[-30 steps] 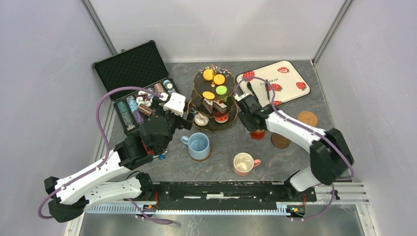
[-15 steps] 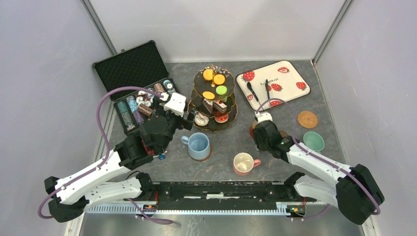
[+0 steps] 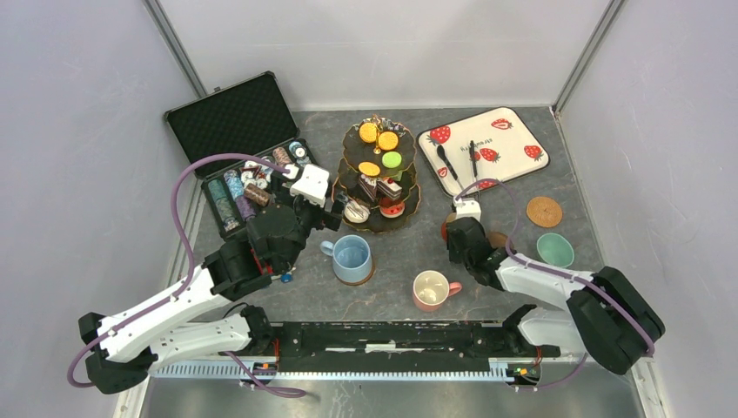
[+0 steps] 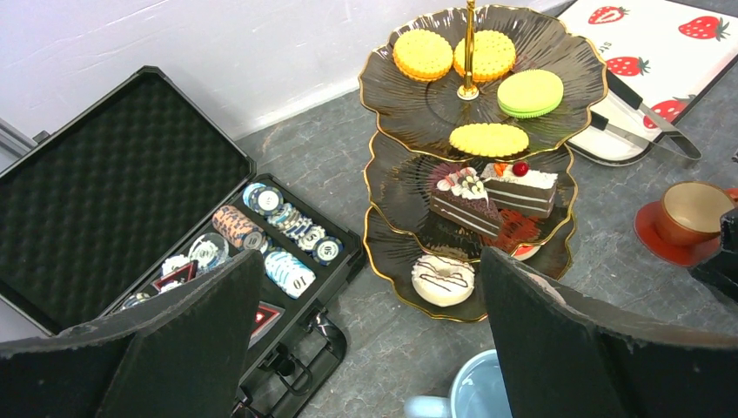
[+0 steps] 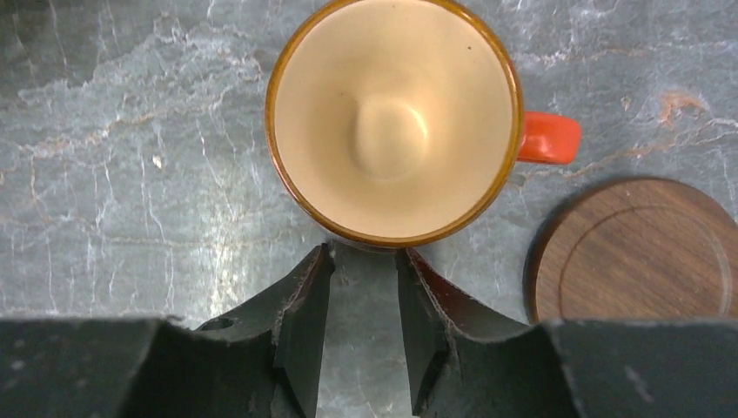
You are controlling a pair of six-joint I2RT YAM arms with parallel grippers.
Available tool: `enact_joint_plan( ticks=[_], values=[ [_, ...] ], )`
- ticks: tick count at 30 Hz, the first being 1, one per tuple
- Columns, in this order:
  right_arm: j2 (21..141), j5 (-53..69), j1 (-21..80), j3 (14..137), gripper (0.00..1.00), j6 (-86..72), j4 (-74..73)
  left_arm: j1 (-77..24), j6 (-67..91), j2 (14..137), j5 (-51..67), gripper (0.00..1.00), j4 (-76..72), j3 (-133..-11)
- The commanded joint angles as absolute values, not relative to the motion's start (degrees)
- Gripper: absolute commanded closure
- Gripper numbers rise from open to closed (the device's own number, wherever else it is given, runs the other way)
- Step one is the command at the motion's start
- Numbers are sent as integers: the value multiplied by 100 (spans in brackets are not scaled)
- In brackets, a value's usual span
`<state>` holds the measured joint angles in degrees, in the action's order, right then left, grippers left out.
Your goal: Serve the afternoon tea
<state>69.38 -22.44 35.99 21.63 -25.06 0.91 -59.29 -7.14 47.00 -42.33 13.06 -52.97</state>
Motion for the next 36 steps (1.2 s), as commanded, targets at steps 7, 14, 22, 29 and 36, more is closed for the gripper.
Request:
enact_joint_plan(
  ticks=[7,14,22,29,36],
  values=[
    [7619,-3076,3586,2325,60,-2248,967,-5943,-759,4728,-4304,0,976,-5256],
    [7462,-2834,3549,2566,60,-2170,527,-5944,-783,4746,-4306,0,984,-5257],
    [6279,-1942,3556,2423,49,-2179,-720,-5943,-760,4727,-4256,0,984,-5265],
    [5482,-2790,3517,2539,34,-2286,-1581,-5949,-706,4727,-4194,0,1027,-5295],
    [5765,-2420,2684,2264,23,-2337,-1146,-5948,-704,4635,-4218,0,1046,-5304]
  ],
)
